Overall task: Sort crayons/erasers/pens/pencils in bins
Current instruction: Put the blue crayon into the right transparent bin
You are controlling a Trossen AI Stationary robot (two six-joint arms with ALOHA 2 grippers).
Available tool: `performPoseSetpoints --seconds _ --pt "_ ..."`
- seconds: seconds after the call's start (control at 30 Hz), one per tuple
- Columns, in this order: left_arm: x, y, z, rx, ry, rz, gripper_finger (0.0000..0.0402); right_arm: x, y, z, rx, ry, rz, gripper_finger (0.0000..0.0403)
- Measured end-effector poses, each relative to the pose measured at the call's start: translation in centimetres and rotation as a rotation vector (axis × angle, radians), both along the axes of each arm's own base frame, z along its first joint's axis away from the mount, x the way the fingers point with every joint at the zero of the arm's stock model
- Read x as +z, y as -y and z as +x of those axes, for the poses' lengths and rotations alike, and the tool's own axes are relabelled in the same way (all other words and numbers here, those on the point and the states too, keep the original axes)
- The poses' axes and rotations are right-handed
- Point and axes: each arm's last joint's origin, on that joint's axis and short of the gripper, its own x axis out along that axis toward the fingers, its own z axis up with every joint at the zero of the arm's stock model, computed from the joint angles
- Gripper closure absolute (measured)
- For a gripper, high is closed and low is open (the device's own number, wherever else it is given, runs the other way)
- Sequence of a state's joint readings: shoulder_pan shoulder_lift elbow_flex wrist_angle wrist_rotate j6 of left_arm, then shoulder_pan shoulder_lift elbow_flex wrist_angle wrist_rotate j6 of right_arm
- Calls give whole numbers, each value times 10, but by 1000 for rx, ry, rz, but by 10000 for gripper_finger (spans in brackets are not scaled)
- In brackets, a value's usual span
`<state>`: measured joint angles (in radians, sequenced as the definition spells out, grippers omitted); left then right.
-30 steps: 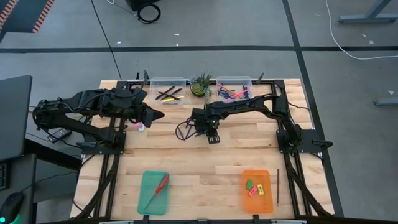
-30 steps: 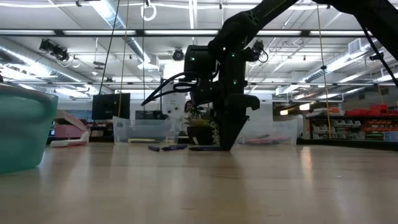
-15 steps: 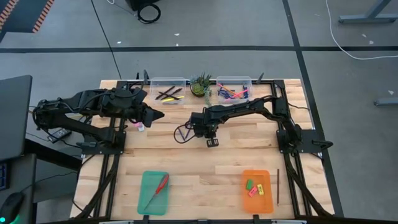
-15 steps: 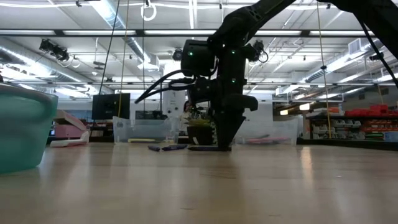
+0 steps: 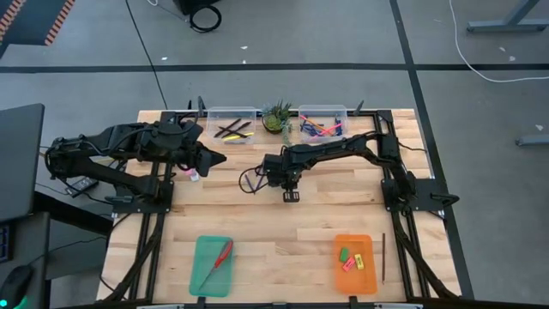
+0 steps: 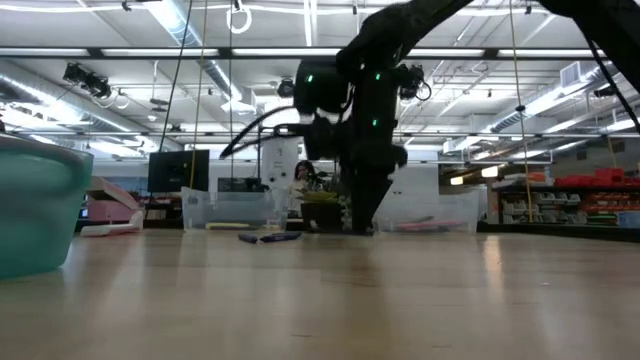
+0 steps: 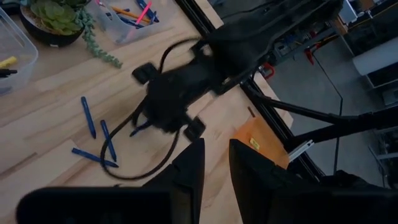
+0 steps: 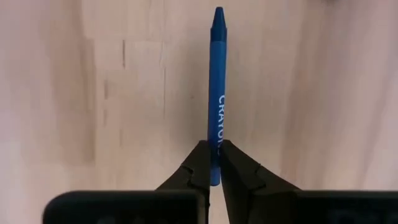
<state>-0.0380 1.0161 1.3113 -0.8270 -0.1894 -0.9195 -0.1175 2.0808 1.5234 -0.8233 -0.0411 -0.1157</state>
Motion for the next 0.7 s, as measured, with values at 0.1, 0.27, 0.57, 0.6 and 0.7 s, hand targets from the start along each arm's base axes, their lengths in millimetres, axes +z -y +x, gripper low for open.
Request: performPoseSetpoints --seconds 0.1,0.27,0.57,0.6,0.7 --pt "0 0 0 0 1 0 323 32 7 -9 -50 53 0 376" --pt "0 0 0 0 5 0 328 77 34 -38 -185 89 -19 377" --pt "1 0 1 1 14 -1 322 111 112 -97 -438 45 -63 371" --pt "1 0 1 0 14 -1 323 110 123 -102 -468 44 -65 371" --pt "1 0 1 1 14 -1 326 110 149 -118 -544 39 -70 370"
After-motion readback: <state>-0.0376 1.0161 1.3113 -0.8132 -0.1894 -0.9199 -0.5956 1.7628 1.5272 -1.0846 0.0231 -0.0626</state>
